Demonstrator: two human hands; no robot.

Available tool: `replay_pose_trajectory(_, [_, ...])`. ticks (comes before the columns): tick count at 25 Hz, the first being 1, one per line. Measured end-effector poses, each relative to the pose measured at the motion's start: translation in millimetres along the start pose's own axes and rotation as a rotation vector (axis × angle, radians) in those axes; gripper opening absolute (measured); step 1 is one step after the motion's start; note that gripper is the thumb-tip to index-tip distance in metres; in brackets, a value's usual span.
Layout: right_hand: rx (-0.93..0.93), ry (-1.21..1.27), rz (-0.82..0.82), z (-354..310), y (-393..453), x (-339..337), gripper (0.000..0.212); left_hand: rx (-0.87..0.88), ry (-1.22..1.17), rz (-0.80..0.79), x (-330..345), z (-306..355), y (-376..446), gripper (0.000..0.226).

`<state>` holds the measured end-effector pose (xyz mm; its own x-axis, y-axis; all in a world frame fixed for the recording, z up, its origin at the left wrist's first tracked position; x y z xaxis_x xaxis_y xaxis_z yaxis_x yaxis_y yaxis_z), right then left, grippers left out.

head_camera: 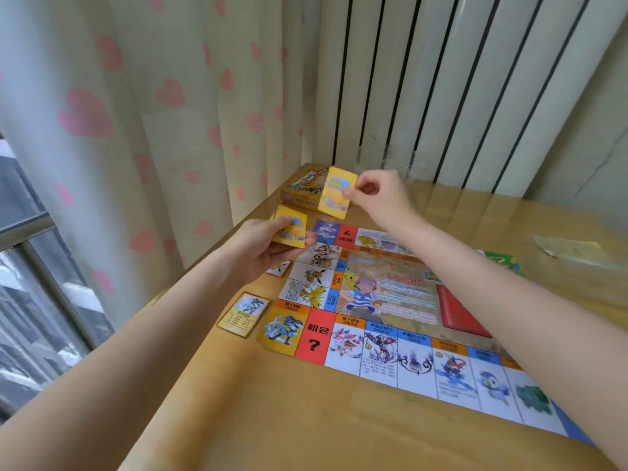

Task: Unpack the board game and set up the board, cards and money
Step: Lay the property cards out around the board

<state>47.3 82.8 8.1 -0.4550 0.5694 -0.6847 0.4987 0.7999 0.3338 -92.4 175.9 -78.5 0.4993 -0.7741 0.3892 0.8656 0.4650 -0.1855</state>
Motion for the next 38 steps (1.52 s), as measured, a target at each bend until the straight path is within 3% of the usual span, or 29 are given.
replay_pose_trajectory(2, [-0.405, -0.337, 0.117, -37, -24, -8, 0.008, -0.040, -0.049, -0.021, 13, -5, -5, 0.023])
replay_pose_trajectory(4, [-0.745, -0.611, 0.029, -51, -55, 13, 0.008, -0.031, -0.047, -0.059, 29, -6, -9, 0.020])
replay_pose_trajectory(5, [-0.769, -0.668, -0.058, -47, -62, 19, 0.010, -0.019, -0.012, -0.061, 33, -5, -11, 0.014])
replay_pose_trajectory(8, [-0.530, -0.537, -0.220, -27, -60, 8, 0.024, 0.004, 0.080, -0.043, 36, -5, -17, 0.003])
replay_pose_trajectory(11, [-0.195, -0.216, -0.164, -10, -55, -22, 0.020, -0.013, 0.179, -0.057, 35, -7, -22, 0.003])
replay_pose_trajectory(13, [-0.043, 0.038, -0.216, -5, -58, -23, 0.022, -0.019, 0.226, -0.076, 38, -7, -25, 0.004])
replay_pose_trajectory(16, [0.073, 0.227, -0.288, -2, -63, -17, 0.028, -0.021, 0.256, -0.078, 42, -5, -27, 0.003])
replay_pose_trajectory(19, [0.131, 0.249, -0.457, -4, -69, -4, 0.038, 0.019, 0.261, -0.037, 40, 0, -28, 0.004])
replay_pose_trajectory(22, [0.146, 0.228, -0.610, -12, -78, 8, 0.031, 0.090, 0.272, 0.004, 44, 8, -26, 0.001])
replay_pose_trajectory(24, [0.186, 0.268, -0.531, -9, -75, -1, 0.023, 0.140, 0.265, 0.019, 52, 12, -24, 0.001])
replay_pose_trajectory(27, [0.298, 0.444, -0.157, 18, -59, -41, 0.013, 0.151, 0.270, -0.032, 73, 14, -15, 0.003])
replay_pose_trajectory(29, [0.328, 0.627, -0.011, 36, -52, -61, 0.010, 0.112, 0.284, -0.116, 96, 8, -7, 0.003])
replay_pose_trajectory(32, [0.382, 0.765, -0.090, 60, -51, -59, 0.009, 0.112, 0.170, -0.130, 118, 0, 17, 0.002])
replay_pose_trajectory(34, [0.426, 0.722, -0.140, 80, -48, -55, 0.010, 0.108, 0.192, -0.126, 127, -7, 37, 0.002])
replay_pose_trajectory(36, [0.464, 0.718, -0.044, 105, -37, -63, 0.015, 0.100, 0.274, -0.130, 129, -11, 54, 0.004])
replay_pose_trajectory(38, [0.528, 0.681, 0.015, 131, -25, -72, 0.032, 0.094, 0.301, -0.098, 121, -10, 67, 0.005])
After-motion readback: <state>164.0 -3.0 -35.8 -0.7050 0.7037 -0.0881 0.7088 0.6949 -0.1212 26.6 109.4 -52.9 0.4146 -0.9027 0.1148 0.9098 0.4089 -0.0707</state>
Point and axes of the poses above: each hand's wrist, its own y-axis towards the middle knuckle, its own x-axis out of the palm, z = x × y, the point moved 8 cm from there along y, towards the middle knuckle, and after that the axes turned 9 degrees about -z, right-handed, at the moved point
